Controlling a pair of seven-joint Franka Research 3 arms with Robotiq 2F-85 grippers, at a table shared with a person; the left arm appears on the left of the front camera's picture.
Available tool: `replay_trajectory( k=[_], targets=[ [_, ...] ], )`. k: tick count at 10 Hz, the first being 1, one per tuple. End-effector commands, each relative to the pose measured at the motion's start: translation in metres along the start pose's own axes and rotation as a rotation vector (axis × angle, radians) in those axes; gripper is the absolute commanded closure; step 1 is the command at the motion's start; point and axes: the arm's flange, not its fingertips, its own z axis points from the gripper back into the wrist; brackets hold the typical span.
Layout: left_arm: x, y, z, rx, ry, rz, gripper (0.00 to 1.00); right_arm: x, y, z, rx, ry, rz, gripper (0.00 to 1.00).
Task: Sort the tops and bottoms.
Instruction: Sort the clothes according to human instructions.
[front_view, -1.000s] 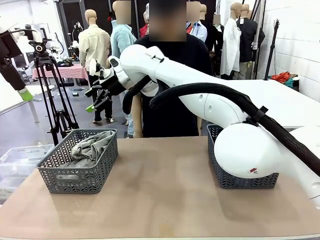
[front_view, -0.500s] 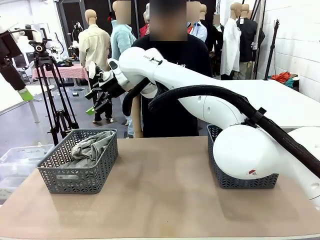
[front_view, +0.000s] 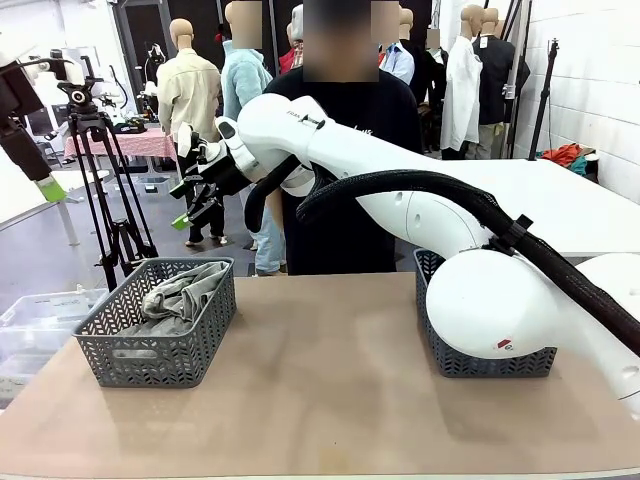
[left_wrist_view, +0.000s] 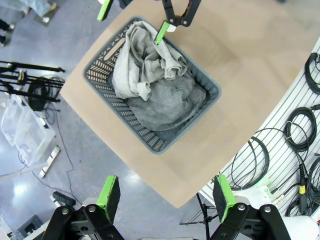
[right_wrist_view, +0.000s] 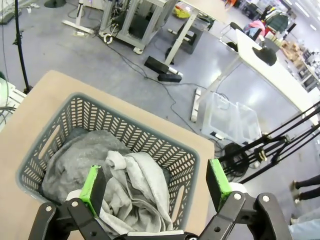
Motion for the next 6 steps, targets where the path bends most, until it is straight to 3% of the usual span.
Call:
replay_trajectory(
  k=[1,6],
  targets=[
    [-0.0006,0.0005,0.0006,-0.002,-0.004,0.003,0.03,0.0005,0.0007,-0.0002,0.010,-0.007,0.010,0.00],
    [-0.0006,0.0005,0.0006,-0.002,-0.004,0.003,0.03,0.0005,0.0007,-0.0002,0.010,-0.007,0.010,0.00]
  ],
)
